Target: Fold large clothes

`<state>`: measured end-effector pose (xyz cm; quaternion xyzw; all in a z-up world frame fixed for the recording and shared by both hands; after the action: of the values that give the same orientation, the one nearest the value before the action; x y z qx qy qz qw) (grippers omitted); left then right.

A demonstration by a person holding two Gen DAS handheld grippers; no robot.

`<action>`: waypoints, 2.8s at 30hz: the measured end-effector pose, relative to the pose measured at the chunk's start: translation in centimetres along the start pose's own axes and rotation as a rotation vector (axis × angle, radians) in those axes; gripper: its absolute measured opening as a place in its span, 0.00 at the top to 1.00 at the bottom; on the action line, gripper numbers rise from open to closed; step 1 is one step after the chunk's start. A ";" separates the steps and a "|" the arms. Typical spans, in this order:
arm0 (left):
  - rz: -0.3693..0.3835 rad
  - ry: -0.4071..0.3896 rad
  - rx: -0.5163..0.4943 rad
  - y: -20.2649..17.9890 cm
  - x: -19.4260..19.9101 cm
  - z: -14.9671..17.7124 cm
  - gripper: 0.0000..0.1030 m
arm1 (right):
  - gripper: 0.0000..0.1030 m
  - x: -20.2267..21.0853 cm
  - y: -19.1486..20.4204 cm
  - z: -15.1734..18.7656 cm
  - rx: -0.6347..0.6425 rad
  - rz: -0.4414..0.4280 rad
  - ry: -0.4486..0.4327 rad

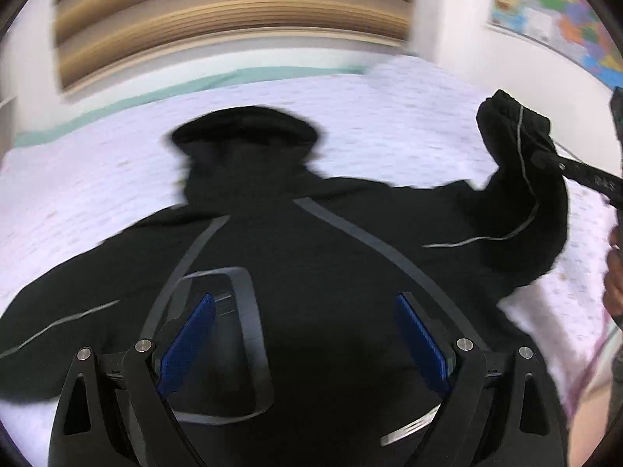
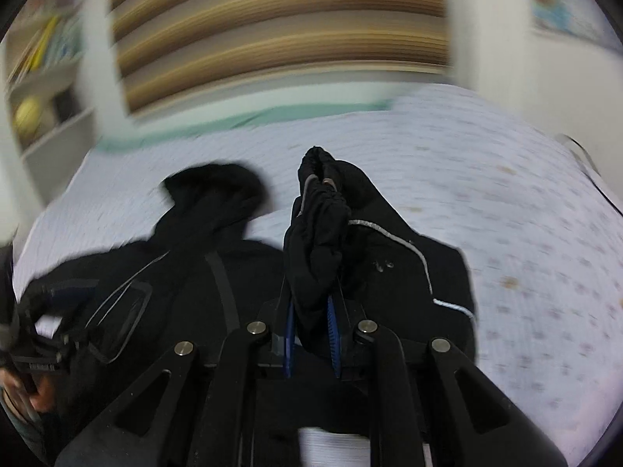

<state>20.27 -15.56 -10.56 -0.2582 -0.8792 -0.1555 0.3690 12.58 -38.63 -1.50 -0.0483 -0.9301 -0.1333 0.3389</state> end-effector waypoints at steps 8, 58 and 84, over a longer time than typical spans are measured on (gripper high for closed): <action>0.005 0.051 0.152 7.7 0.7 5.7 0.10 | 0.83 -8.2 13.6 5.4 0.156 -0.083 0.182; 0.127 0.254 0.388 19.0 -7.4 10.6 0.77 | 0.29 -18.5 12.9 10.3 0.094 0.165 0.325; 0.121 0.137 0.242 13.9 -7.4 7.5 0.33 | 0.12 -20.2 14.7 9.4 0.021 0.164 0.337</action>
<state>28.29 -3.23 -19.93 -0.2533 -0.8471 -0.0431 0.4652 24.90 -21.92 -18.23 -0.0976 -0.8543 -0.1018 0.5003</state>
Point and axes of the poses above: each gripper's, at about its wrist camera, not at the fingertips, and x roughly against the way its jaws point, y to its left, z to its underside, the point moved 4 cm from there along -x, roughly the way its jaws point, and after that the axes turned 9 degrees about -x, right-handed, at the moved point
